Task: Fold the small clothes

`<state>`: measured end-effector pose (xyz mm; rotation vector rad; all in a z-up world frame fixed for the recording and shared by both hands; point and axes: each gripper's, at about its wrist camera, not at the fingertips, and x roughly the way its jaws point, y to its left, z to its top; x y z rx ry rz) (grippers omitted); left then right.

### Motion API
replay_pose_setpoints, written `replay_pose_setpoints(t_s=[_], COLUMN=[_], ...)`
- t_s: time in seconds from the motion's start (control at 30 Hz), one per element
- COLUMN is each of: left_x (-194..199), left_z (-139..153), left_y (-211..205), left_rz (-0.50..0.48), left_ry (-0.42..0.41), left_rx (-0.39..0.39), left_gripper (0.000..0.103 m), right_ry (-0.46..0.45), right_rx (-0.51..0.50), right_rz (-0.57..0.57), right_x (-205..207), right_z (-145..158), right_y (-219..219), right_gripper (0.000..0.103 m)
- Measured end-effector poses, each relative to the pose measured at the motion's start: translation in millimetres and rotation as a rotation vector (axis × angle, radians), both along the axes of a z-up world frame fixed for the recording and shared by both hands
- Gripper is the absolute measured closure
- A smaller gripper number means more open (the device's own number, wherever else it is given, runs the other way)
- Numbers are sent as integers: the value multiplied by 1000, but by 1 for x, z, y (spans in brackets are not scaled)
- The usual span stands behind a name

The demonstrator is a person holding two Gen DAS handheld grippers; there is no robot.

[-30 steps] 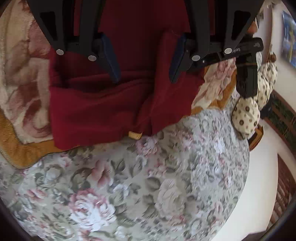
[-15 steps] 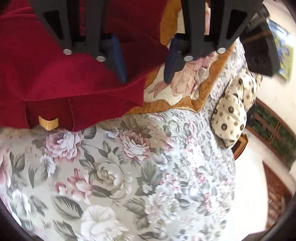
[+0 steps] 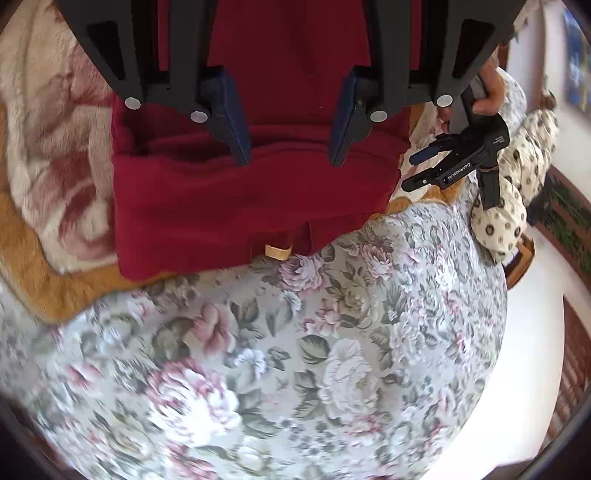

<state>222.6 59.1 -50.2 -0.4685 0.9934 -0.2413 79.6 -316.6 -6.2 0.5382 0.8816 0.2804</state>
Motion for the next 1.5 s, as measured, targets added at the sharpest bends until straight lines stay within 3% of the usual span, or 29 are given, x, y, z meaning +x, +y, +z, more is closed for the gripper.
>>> replay_pose_setpoints(t_s=[0.1,0.27,0.37,0.4,0.5,0.67,0.7,0.83,0.87,0.93,0.97,1.0,1.03,1.1,1.27,1.33,1.43,1.5], left_x=[16,27,26,24,21,13,13,14,14,16,17,18,18,17,17,17,16,15], left_z=[-6,-11,-11,-11,-6,16,17,9,8,6,6,6,5,4,-3,-5,-3,-3], left_y=[-1,-13,-29,-33,-32,-25,-25,-31,-33,-33,-32,-30,-29,-28,-36,-36,-34,-34], left_rz=[-27,-83,-130,-138,-107,-104,-110,-132,-141,-151,-147,-147,-150,-138,-132,-118,-113,-104], left_ry=[35,57,49,44,27,-42,-45,-9,0,21,25,33,39,39,35,42,34,33], left_rx=[-34,-36,40,70,87,102,103,95,91,72,69,56,44,38,81,97,105,110], left_gripper=[19,33,54,66,79,86,92,92,92,90,87,76,64,52,52,63,70,75], right_ry=[21,-19,-20,-24,-52,-117,-122,-110,-95,-55,-41,-21,-1,27,76,58,36,15], right_rx=[8,16,-22,-28,-12,-200,-234,-287,-245,-45,37,88,98,68,18,28,143,130], right_rz=[-3,7,-1,-16,-57,-148,-151,-102,-79,-21,-4,7,15,22,-33,-67,-52,-35], right_x=[5,9,9,8,7,-5,-5,-4,-3,0,1,3,5,7,15,17,18,20], right_z=[-4,0,-2,-1,5,24,26,28,27,18,13,7,2,-5,-25,-26,-26,-23], right_y=[-2,-1,-1,-4,-19,-35,-36,-34,-35,-41,-42,-40,-37,-27,-17,-20,-23,-17], right_gripper=[61,61,61,61,61,61,61,61,61,61,61,61,61,61,58,58,58,58])
